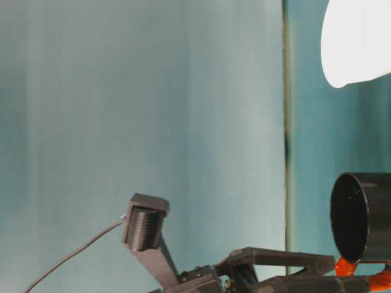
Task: Put the paper cup into the moved red handle cup holder.
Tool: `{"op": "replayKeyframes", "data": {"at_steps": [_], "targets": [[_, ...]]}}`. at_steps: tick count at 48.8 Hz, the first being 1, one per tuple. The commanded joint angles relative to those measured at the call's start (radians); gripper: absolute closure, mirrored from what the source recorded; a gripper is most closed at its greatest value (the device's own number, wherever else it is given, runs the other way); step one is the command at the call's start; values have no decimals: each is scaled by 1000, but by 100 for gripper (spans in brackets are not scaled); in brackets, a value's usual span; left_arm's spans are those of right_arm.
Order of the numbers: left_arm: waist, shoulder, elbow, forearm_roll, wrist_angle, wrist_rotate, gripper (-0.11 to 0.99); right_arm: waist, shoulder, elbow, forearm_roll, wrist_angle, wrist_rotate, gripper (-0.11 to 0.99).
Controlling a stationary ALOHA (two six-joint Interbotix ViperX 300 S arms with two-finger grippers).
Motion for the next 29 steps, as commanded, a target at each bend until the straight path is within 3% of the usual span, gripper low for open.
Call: {"op": "replayKeyframes", "data": {"at_steps": [1, 10, 29], "targets": [[0, 12, -3, 3, -20, 12, -6, -3, 5, -18, 2, -5, 11, 97], [2, 63, 12, 3, -34, 32, -6, -3, 5, -18, 2, -5, 14, 97], [8, 78, 38, 3, -87, 34, -6, -3, 5, -18, 3, -5, 15, 97]]}}
